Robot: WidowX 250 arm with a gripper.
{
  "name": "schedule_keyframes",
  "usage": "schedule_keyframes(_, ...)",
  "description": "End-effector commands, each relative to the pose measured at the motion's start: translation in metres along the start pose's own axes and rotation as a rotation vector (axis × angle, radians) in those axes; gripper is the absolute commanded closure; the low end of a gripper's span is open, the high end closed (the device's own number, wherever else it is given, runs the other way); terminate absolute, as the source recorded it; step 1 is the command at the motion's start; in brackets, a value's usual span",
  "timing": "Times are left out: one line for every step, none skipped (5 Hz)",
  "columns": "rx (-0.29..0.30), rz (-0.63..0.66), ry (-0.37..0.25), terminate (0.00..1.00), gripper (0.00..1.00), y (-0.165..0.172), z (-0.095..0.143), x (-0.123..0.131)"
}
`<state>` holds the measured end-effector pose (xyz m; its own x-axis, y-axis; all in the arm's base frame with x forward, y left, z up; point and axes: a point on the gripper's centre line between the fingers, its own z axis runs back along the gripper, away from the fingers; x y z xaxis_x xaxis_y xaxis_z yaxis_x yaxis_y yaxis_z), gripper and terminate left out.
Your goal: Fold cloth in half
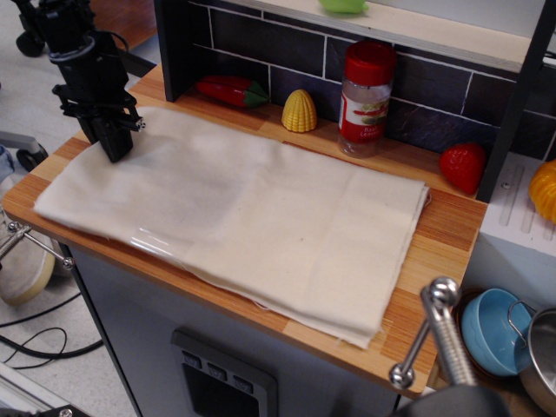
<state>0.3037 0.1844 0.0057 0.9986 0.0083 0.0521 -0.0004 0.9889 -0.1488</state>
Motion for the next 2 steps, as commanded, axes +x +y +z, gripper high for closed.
schedule_keyframes(-0.034, 0.002, -0.103, 0.00, 1.00, -0.035, 0.064, 0.013)
schedule_keyframes(-0.079, -0.005, -0.111, 0.00, 1.00, -0.059, 0.074, 0.010)
